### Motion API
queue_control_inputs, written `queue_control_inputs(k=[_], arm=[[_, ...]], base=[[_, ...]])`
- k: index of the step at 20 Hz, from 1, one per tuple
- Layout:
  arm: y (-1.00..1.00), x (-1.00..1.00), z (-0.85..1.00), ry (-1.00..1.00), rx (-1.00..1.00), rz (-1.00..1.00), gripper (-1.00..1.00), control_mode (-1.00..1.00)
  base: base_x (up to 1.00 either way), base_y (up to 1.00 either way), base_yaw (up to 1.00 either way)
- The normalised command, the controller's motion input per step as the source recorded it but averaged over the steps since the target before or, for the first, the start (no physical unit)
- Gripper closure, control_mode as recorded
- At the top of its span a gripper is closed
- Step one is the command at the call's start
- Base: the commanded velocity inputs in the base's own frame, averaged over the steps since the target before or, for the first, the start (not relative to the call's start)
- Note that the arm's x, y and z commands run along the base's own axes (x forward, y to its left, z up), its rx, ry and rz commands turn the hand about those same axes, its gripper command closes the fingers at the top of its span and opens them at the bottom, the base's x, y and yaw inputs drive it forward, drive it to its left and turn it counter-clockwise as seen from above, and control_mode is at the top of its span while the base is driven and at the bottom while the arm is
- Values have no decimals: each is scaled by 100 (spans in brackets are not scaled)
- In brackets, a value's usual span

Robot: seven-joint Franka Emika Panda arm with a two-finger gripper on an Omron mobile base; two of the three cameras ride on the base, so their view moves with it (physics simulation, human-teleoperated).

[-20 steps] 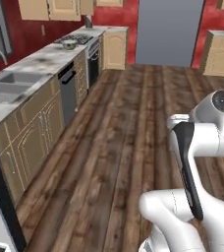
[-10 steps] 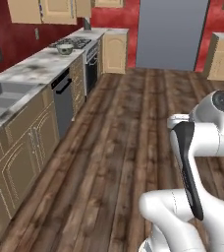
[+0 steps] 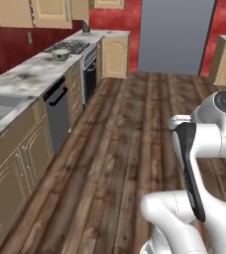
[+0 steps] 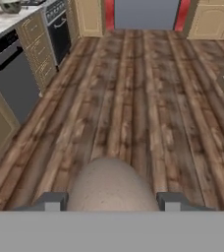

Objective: Pick the egg and butter from the fridge and place them by the bowl for mixing.

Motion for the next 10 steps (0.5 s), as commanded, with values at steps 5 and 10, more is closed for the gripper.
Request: queue_control_inputs(k=[5, 10], arm=[[0, 0, 0, 0, 0, 0, 100, 100], [0, 0, 0, 0, 0, 0, 100, 100]], base=[[87, 0, 0], [87, 0, 1]])
